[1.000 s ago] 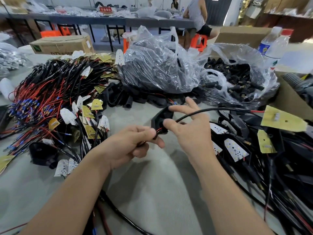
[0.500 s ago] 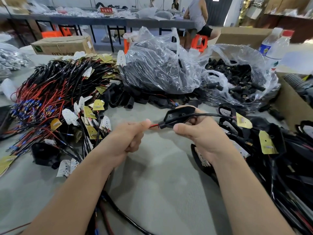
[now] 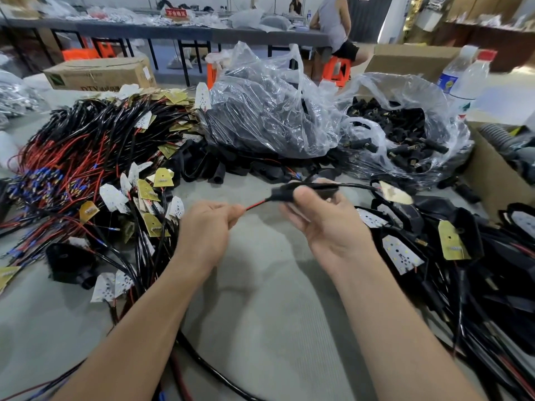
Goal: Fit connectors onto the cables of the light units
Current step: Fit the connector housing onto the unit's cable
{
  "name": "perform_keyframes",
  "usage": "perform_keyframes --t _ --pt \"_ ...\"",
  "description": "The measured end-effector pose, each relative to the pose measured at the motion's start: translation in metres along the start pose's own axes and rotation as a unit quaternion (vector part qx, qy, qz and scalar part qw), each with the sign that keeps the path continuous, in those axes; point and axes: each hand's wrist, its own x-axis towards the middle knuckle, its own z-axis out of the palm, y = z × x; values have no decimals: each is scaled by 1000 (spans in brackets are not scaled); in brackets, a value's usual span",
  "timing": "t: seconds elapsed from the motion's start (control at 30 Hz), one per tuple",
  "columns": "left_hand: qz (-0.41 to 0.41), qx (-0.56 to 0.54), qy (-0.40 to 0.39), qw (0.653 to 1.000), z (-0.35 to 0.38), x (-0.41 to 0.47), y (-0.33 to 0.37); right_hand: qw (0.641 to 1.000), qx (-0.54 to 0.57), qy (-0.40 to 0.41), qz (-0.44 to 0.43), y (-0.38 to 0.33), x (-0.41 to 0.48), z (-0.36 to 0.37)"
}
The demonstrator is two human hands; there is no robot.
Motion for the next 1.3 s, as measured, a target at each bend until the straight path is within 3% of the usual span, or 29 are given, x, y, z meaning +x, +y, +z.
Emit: perform_keyframes --t 0.07,0.17,0.27,0.37,0.5,0.57,0.7,0.83,0.93,1.03,1.1,1.3 --pt "14 -10 77 997 -6 1 2 994 93 59 -2 -12 5 -7" --pt "35 -59 167 983 -14 1 7 988 127 92 -5 -22 8 -16" --pt "54 -1 274 960 -15 -5 12 983 135 122 1 -21 7 -18" --pt "33 50 318 946 -20 -3 13 981 147 126 -18 -28 7 -20" --pt "35 237 290 927 -15 -5 12 989 129 65 -22 -34 5 -25" --pt "87 325 278 900 -9 -12 15 992 119 27 -26 -36 4 -26" --pt "266 458 202 824 2 -24 20 996 66 -45 -42 -37 3 -26" --pt "326 509 125 787 21 -37 25 994 -14 -92 -49 -29 2 -22" --pt "351 477 68 803 32 -40 23 991 -47 -121 -40 -21 0 -17" --pt "336 353 64 871 33 -37 19 987 -60 -144 -24 -17 -1 -14" --pt "320 294 72 898 28 -33 15 989 -48 -138 -12 -18 -2 -13" --pt "370 288 117 876 16 -22 7 998 -10 -19 52 -23 2 -20"
